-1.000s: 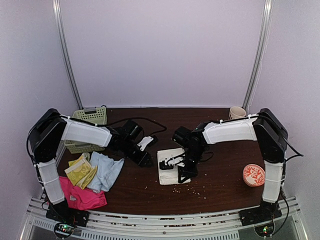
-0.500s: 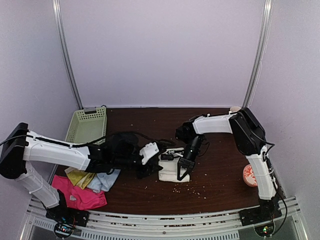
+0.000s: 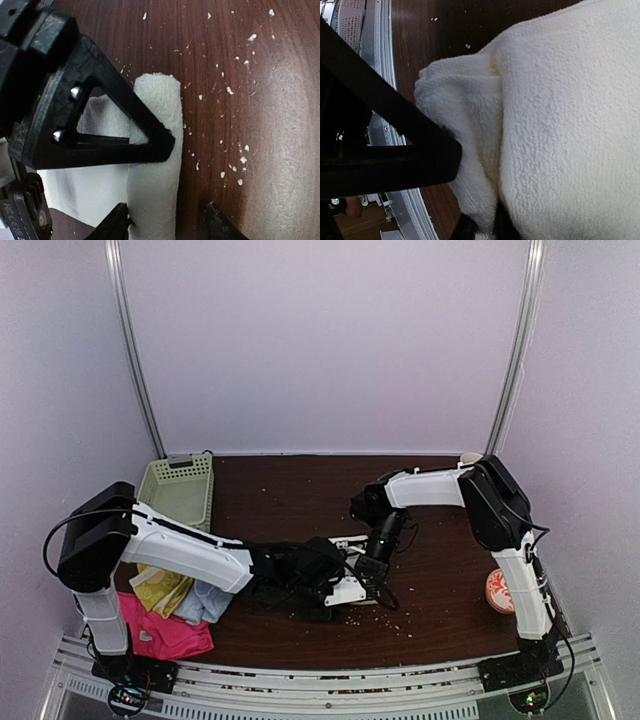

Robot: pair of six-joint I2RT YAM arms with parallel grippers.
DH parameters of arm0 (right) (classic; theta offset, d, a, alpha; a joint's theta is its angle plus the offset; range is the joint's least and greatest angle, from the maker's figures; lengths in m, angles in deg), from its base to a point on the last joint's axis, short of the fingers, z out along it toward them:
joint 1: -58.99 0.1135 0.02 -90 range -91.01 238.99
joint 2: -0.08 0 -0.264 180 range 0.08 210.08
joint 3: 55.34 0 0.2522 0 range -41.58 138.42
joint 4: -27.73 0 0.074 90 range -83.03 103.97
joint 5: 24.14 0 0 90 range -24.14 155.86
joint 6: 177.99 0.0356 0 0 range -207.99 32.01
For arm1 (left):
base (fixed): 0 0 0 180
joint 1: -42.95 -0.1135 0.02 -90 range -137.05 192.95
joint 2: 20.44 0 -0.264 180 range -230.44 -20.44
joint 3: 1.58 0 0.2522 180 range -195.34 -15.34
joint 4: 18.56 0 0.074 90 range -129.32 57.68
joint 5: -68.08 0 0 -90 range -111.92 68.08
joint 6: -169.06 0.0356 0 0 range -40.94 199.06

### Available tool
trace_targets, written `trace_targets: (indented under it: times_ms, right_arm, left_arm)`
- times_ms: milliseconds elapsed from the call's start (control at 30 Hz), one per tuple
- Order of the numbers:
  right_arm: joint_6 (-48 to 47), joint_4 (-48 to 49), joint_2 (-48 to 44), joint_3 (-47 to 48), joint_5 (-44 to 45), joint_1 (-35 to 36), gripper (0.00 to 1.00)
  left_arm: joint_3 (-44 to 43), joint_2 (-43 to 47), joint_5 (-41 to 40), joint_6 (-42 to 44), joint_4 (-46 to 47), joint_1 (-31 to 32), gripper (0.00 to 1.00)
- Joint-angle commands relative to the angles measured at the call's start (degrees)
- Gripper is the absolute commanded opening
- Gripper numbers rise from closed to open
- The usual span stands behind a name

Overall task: Roll the towels
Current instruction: Roll the towel at the center of the board.

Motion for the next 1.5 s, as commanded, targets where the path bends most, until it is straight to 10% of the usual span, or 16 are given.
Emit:
trace_targets:
  times_ms: [0,533,767,1233,1467]
  right_arm:
    - [1.11,1.54,1.60,0.52,4.41,-0.26,0.06]
    - [-0.37,0.14,1.26,1.39,3.03,-0.73,0.08]
    - [-12.07,-4.99,-10.88,3.24,0.75,-2.98,0.41]
    - [-9.13,-4.95,-34.04,8.83,-6.87,-16.93,0.42]
    - [-14.32,-2.13,-47.60,-3.44,-7.49,-15.05,0.43]
  left_arm:
    - [-1.45,-1.66,-3.52,4.16,3.91,1.04,0.51]
    - [-3.82,-6.33,-4.01,2.91,1.76,1.19,0.19]
    - [-5.86,-6.79,-0.31,0.23,-3.39,1.08,0.09]
    - [-22.55,-14.98,32.62,-12.07,-22.56,-8.73,0.05]
    - [-30.32,-23.49,48.67,-20.01,-26.84,-15.21,0.05]
